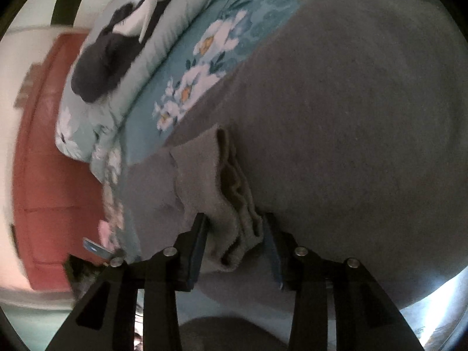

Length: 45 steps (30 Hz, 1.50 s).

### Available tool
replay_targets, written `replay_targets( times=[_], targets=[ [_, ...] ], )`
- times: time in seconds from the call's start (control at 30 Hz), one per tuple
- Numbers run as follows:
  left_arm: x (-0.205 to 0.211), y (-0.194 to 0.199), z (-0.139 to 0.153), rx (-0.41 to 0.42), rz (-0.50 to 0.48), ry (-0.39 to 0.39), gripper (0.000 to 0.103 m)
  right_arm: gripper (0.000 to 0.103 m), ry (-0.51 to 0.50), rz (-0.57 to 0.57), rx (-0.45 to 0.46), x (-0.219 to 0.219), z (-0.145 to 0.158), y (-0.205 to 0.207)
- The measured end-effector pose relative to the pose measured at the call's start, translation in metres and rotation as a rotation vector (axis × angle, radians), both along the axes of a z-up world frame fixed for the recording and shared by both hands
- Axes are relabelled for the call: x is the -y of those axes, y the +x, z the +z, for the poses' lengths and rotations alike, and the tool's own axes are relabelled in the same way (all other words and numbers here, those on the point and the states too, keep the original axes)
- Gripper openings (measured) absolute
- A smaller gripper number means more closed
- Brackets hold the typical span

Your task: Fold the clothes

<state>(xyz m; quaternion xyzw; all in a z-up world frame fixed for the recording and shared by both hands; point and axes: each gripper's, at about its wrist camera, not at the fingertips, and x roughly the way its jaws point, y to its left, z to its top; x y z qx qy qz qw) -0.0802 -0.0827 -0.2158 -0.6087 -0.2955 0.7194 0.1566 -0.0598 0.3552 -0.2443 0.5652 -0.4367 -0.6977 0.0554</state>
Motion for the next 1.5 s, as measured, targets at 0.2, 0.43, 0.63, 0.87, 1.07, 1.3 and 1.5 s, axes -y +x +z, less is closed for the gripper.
replay_targets(
  times=[0.2, 0.43, 0.63, 0.87, 1.07, 1.3, 1.5],
  targets=[
    [0.011, -0.004, -0.016, 0.054, 0.013, 0.019, 0.064, 0.015, 0.026, 0.019, -0.025, 0.009, 0.011, -0.007],
    [0.003, -0.016, -0.011, 0.028, -0.031, 0.040, 0.064, 0.013, 0.121, 0.009, -0.181, 0.001, 0.055, -0.004],
    [-0.024, -0.036, -0.018, 0.038, -0.087, 0.067, 0.065, 0.014, 0.127, -0.014, -0.047, -0.005, 0.016, -0.002],
    [-0.060, -0.051, -0.035, 0.064, -0.205, 0.039, 0.065, 0.014, 0.085, -0.052, -0.017, -0.014, 0.003, 0.003],
    [-0.067, -0.044, -0.033, 0.011, -0.251, 0.017, 0.063, 0.014, 0.027, -0.107, 0.017, -0.021, -0.013, 0.010],
    [-0.065, -0.034, -0.030, -0.044, -0.250, 0.026, 0.031, 0.015, 0.030, -0.126, 0.045, -0.020, -0.010, 0.011],
    [-0.063, -0.032, -0.021, -0.094, -0.217, 0.037, 0.015, 0.015, 0.078, -0.125, 0.072, -0.012, -0.001, 0.012]
  ],
)
